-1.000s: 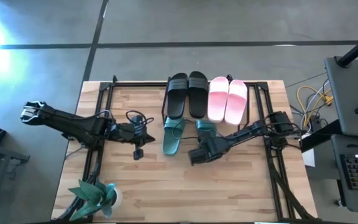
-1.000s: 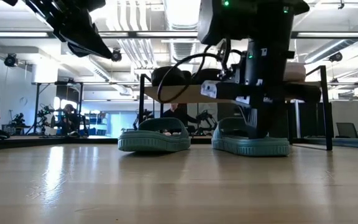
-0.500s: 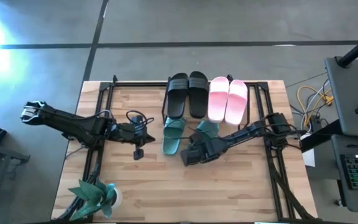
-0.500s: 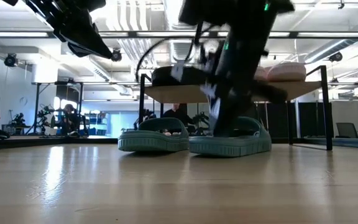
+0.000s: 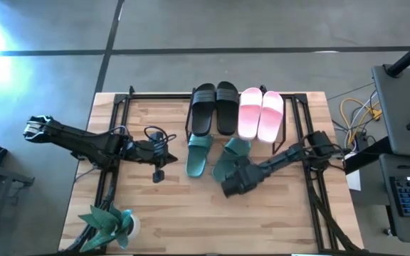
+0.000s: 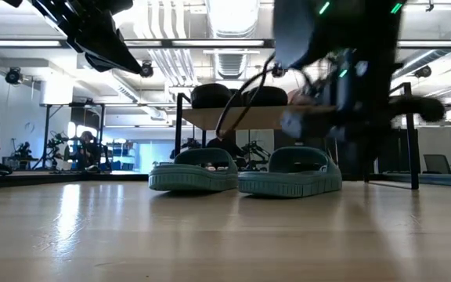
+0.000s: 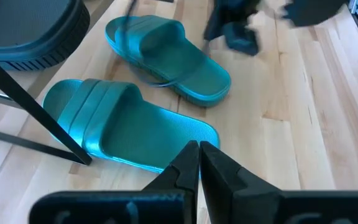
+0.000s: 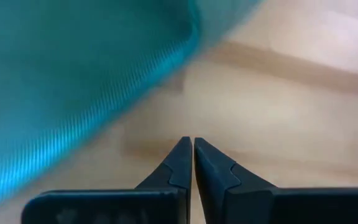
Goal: Pick and place slides into the shelf
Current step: Put the green slipper under the shelf, then adjust the green slippers
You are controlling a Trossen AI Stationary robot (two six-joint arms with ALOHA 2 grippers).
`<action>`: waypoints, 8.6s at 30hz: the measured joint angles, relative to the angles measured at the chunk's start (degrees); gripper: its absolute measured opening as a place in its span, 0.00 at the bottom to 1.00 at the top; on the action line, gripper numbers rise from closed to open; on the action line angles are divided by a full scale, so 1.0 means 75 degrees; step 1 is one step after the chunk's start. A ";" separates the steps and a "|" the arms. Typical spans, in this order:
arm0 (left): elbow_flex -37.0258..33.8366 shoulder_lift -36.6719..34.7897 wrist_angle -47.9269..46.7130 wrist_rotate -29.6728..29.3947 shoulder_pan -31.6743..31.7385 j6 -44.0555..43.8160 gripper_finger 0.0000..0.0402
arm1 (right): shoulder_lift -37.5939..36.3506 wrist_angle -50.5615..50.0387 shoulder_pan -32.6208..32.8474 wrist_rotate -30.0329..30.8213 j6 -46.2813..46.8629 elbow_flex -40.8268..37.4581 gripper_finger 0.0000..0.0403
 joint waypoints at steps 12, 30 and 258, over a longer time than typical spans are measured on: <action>-0.0003 0.0000 -0.0019 -0.0020 0.0000 0.0000 0.00 | 0.0306 0.2011 -0.1371 0.1598 -0.3662 -0.0184 0.03; -0.0547 0.0366 0.0174 0.0291 0.0000 -0.0147 0.00 | 0.0382 0.1515 -0.0314 0.1484 -0.4327 0.0538 0.03; -0.2082 0.4149 0.6416 -0.0093 0.0931 -0.0136 0.00 | -0.0389 -0.3178 0.1831 0.1897 0.1429 0.1131 0.02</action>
